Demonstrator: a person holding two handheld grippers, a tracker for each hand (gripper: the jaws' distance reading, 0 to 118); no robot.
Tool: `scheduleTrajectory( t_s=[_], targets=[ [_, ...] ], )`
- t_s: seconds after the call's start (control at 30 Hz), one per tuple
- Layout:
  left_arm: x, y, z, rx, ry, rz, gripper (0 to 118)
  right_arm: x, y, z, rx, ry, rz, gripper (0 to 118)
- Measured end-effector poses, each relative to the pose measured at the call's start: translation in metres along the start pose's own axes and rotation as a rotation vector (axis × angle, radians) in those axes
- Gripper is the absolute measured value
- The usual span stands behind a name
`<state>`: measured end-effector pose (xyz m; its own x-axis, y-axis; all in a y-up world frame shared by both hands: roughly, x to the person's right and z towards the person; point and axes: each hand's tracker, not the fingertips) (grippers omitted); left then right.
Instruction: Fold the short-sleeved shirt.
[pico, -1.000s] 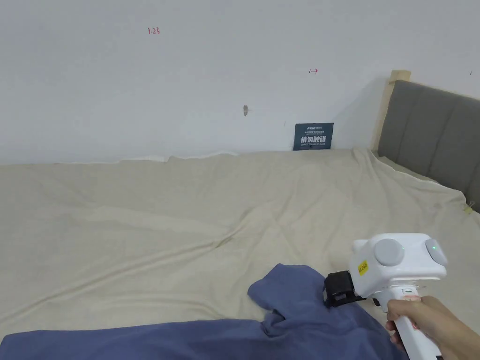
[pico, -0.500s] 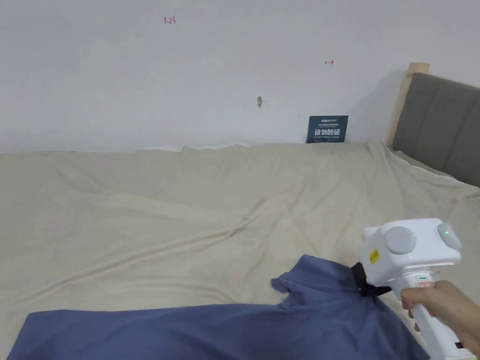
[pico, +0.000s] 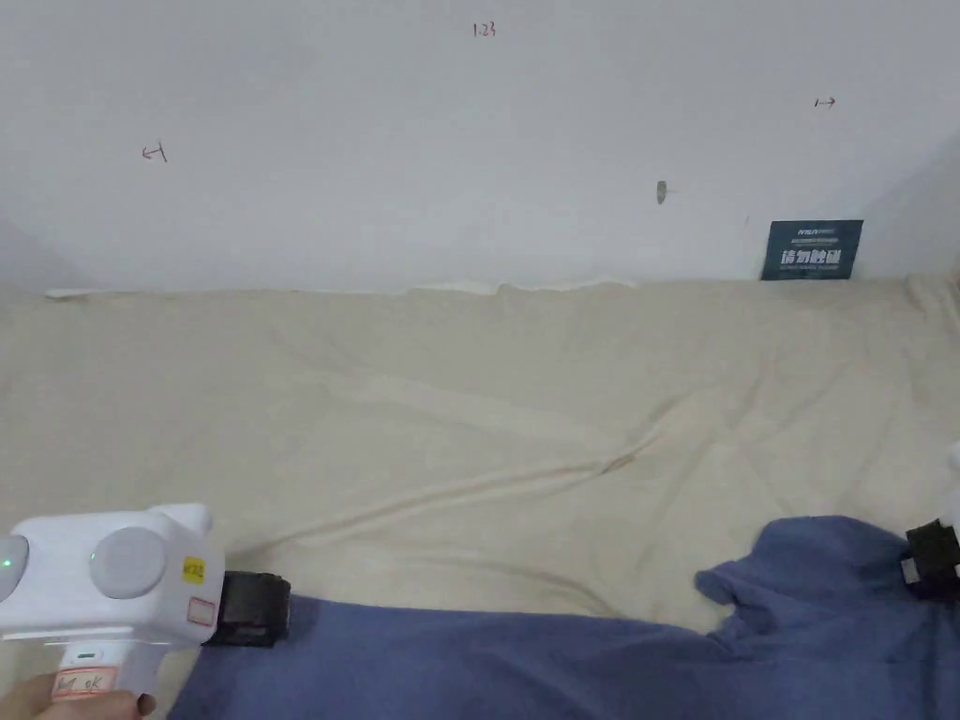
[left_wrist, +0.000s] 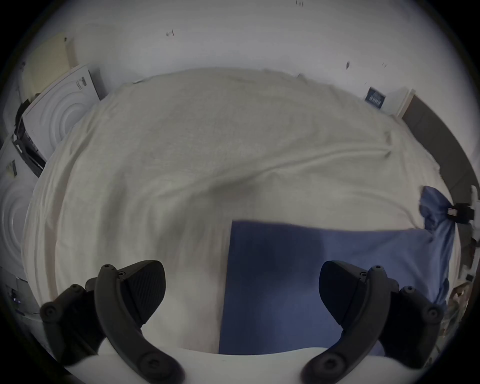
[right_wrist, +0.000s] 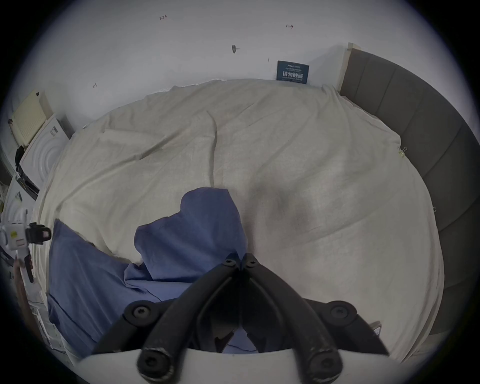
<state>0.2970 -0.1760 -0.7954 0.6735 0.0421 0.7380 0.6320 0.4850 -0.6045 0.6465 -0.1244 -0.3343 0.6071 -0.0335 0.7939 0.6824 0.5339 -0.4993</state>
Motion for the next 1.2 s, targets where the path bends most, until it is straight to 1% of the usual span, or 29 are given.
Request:
scheduleTrajectory(
  t_s=[0.1,0.13,0.17,0.2,0.23,0.27,0.3,0.33,0.37,0.4,0.47,0.5,0.57,0.6,0.63,0.67,0.7,0.77,0.87,0.97,1.1,1.2],
  targets=[
    [0.005,0.012,-0.023,-0.011,-0.048,-0.014,117,0.002,-0.003,-0.005,-0.012,-0.001,0.008,0],
    [0.008,0.017,-0.033,-0.031,-0.027,-0.019,117,0.002,-0.004,-0.006,-0.015,-0.004,0.013,0],
    [0.013,0.015,-0.036,-0.071,0.026,-0.024,117,0.003,-0.004,-0.007,-0.018,-0.011,0.011,0],
    [0.017,0.016,-0.036,-0.07,0.029,-0.022,117,0.004,-0.005,-0.008,-0.022,-0.011,0.011,0],
    [0.022,0.013,-0.03,-0.02,0.043,-0.066,116,0.005,-0.006,-0.009,-0.022,-0.008,0.01,0],
    [0.026,0.01,-0.027,0.0,0.06,-0.109,111,0.005,-0.006,-0.01,-0.023,-0.005,0.007,0],
    [0.031,0.006,-0.022,0.009,0.037,-0.138,99,0.005,-0.006,-0.01,-0.026,-0.004,0.003,0],
    [0.033,0.004,-0.017,0.011,0.021,-0.125,90,0.005,-0.007,-0.01,-0.027,-0.005,0.001,0],
    [0.034,0.004,-0.012,0.008,0.017,-0.117,77,0.006,-0.006,-0.011,-0.026,-0.004,-0.001,0],
    [0.038,0.005,-0.007,0.015,-0.003,-0.135,58,0.005,-0.007,-0.01,-0.024,-0.003,-0.002,0],
    [0.047,0.003,0.001,0.023,0.029,-0.2,25,0.005,-0.008,-0.004,-0.02,0.009,-0.011,0],
    [0.049,0.004,0.003,0.029,0.032,-0.218,14,0.006,-0.007,-0.001,-0.012,0.013,-0.018,0],
    [0.043,0.005,0.009,0.03,0.007,-0.177,11,0.007,-0.008,0.013,0.001,0.023,-0.015,0],
    [0.037,0.005,0.015,0.05,-0.055,-0.136,5,0.007,-0.009,0.021,0.014,0.021,-0.011,0],
    [0.031,0.004,0.023,0.047,-0.096,-0.085,5,0.009,-0.009,0.03,0.022,0.023,-0.008,0],
    [0.028,0.003,0.03,0.042,-0.122,-0.075,5,0.011,-0.01,0.038,0.031,0.025,-0.006,0],
    [0.025,-0.001,0.041,0.083,-0.115,-0.079,5,0.013,-0.011,0.048,0.041,0.027,-0.01,0],
    [0.022,-0.007,0.062,0.094,-0.107,-0.108,4,0.017,-0.014,0.067,0.068,0.037,-0.014,0],
    [0.015,-0.021,0.098,0.152,-0.128,-0.102,4,0.022,-0.025,0.095,0.105,0.035,-0.026,0],
    [0.005,-0.043,0.136,0.198,-0.141,-0.09,4,0.026,-0.046,0.124,0.131,0.056,-0.034,0],
    [-0.002,-0.096,0.182,0.237,-0.151,-0.066,4,0.026,-0.093,0.16,0.148,0.061,-0.019,0],
    [-0.011,-0.153,0.203,0.233,-0.172,-0.038,4,0.03,-0.142,0.181,0.145,0.095,-0.034,0]
  ],
)
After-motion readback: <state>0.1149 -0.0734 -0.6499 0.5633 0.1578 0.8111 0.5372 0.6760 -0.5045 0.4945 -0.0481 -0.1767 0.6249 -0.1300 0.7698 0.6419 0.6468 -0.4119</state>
